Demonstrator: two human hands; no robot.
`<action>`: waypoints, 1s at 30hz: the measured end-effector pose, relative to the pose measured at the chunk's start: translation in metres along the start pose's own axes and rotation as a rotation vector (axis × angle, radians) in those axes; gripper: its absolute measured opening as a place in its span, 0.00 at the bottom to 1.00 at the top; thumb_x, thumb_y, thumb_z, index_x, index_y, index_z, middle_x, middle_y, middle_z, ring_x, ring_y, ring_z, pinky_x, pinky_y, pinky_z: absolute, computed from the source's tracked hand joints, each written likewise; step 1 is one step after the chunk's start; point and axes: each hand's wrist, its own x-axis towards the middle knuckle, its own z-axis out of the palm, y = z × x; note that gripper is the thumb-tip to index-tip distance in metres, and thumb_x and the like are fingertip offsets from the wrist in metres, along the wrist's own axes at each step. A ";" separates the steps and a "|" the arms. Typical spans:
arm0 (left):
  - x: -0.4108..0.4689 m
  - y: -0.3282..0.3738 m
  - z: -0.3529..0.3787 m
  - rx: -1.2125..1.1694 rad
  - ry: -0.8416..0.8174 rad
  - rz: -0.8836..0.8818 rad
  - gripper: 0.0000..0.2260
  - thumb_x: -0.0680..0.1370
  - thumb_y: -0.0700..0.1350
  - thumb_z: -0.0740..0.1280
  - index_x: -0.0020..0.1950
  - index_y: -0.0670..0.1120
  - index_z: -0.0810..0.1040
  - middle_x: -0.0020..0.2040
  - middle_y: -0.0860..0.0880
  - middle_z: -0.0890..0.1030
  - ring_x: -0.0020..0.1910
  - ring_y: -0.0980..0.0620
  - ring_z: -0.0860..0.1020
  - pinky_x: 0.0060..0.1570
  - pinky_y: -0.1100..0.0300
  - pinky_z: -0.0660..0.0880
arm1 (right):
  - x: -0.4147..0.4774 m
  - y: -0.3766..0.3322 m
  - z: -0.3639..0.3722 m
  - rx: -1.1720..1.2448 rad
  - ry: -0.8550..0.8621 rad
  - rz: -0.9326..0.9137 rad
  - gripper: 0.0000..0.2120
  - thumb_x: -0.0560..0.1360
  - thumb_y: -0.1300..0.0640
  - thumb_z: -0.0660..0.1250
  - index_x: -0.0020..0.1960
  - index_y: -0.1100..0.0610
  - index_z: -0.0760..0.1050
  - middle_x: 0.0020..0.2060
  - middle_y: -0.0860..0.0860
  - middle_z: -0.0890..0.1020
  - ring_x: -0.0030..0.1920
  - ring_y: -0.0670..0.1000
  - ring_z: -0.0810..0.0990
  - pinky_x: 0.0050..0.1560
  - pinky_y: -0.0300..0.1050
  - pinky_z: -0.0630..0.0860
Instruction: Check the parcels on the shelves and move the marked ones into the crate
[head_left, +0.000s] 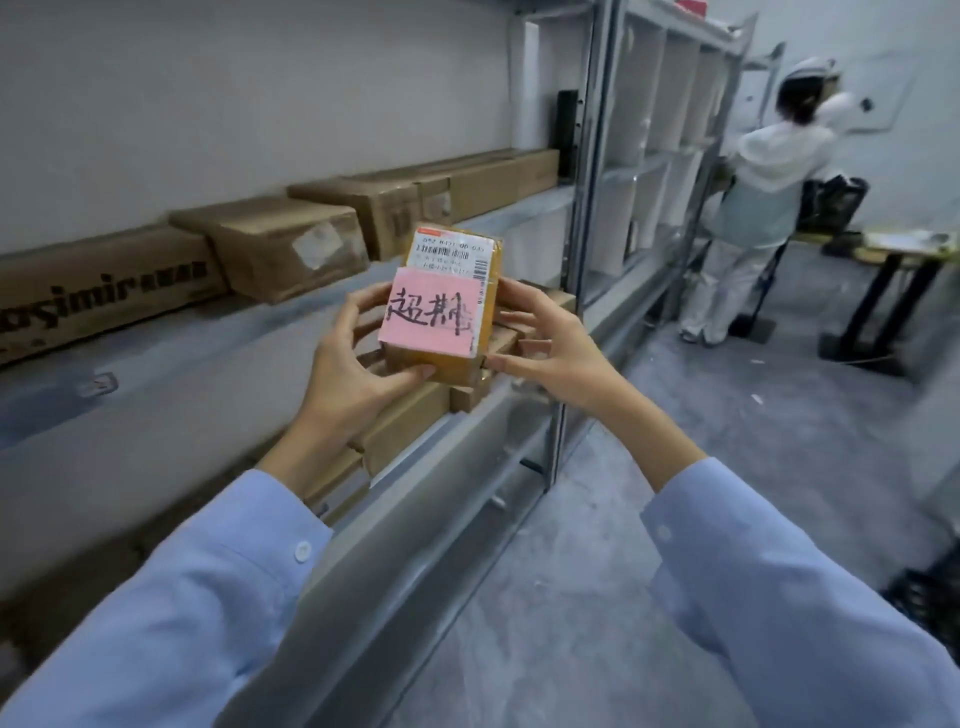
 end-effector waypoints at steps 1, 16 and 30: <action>0.000 0.000 0.025 -0.030 -0.028 -0.011 0.36 0.67 0.35 0.79 0.70 0.48 0.68 0.60 0.62 0.75 0.58 0.69 0.75 0.49 0.72 0.74 | -0.013 0.011 -0.018 -0.010 0.002 0.031 0.41 0.71 0.61 0.77 0.77 0.51 0.60 0.69 0.47 0.73 0.67 0.47 0.73 0.56 0.39 0.77; -0.044 0.036 0.413 -0.281 -0.465 -0.077 0.34 0.65 0.45 0.77 0.69 0.52 0.68 0.66 0.55 0.76 0.63 0.61 0.75 0.58 0.62 0.76 | -0.248 0.145 -0.268 -0.035 0.366 0.468 0.47 0.66 0.56 0.81 0.77 0.49 0.57 0.68 0.39 0.67 0.59 0.40 0.74 0.59 0.44 0.75; -0.067 0.049 0.707 -0.444 -0.772 -0.123 0.35 0.68 0.39 0.79 0.71 0.51 0.68 0.63 0.63 0.75 0.62 0.64 0.74 0.50 0.71 0.75 | -0.377 0.286 -0.428 -0.037 0.709 0.699 0.56 0.57 0.37 0.81 0.78 0.44 0.57 0.73 0.40 0.68 0.69 0.39 0.70 0.63 0.38 0.71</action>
